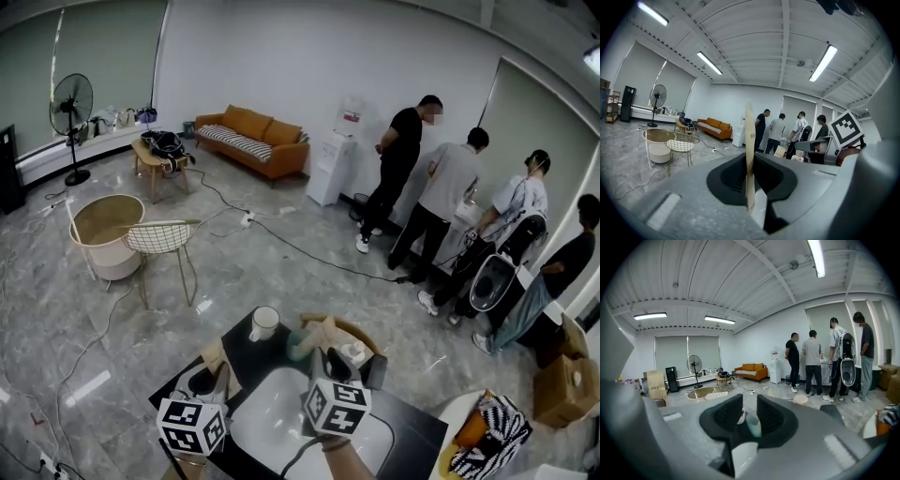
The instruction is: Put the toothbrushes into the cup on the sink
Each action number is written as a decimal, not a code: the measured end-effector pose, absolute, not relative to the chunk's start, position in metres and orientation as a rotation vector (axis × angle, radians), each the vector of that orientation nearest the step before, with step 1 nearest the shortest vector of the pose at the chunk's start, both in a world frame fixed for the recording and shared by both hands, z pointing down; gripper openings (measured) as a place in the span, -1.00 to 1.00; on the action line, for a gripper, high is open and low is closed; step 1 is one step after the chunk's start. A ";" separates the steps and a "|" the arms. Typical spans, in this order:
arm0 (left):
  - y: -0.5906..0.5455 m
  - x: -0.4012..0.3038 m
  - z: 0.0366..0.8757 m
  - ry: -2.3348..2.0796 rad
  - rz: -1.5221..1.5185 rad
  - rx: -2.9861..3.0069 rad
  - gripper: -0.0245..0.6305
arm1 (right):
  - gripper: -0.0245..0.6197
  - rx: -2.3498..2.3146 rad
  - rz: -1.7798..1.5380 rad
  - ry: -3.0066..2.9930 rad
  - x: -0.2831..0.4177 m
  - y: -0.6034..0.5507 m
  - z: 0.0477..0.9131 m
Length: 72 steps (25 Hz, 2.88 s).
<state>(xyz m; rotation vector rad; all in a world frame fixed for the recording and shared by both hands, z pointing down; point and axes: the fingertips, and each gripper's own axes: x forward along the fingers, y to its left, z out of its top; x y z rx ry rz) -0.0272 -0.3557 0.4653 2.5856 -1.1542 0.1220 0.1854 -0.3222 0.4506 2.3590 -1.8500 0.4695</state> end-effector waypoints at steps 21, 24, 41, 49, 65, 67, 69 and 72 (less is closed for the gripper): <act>-0.308 -0.015 0.458 -1.115 0.194 2.661 -0.80 | -0.91 2.350 0.544 -1.850 0.164 -0.242 0.461; -0.309 -0.008 0.458 -1.099 0.207 2.672 -0.80 | -0.91 2.359 0.560 -1.847 0.166 -0.239 0.463; -0.363 0.042 0.450 -1.004 0.261 2.806 -0.80 | -0.91 2.388 0.664 -1.807 0.173 -0.265 0.489; -0.399 0.052 0.449 -0.982 0.210 2.762 -0.80 | -0.91 2.381 0.720 -1.780 0.174 -0.273 0.508; -0.452 0.078 0.431 -0.993 0.152 2.792 -0.80 | -0.91 2.395 0.855 -1.739 0.180 -0.284 0.544; -0.459 0.081 0.431 -0.994 0.147 2.785 -0.80 | -0.91 2.398 0.865 -1.733 0.182 -0.285 0.547; -0.464 0.082 0.432 -0.993 0.149 2.781 -0.80 | -0.91 2.401 0.873 -1.724 0.183 -0.285 0.550; -0.470 0.086 0.436 -0.985 0.151 2.782 -0.80 | -0.91 2.409 0.889 -1.713 0.185 -0.286 0.555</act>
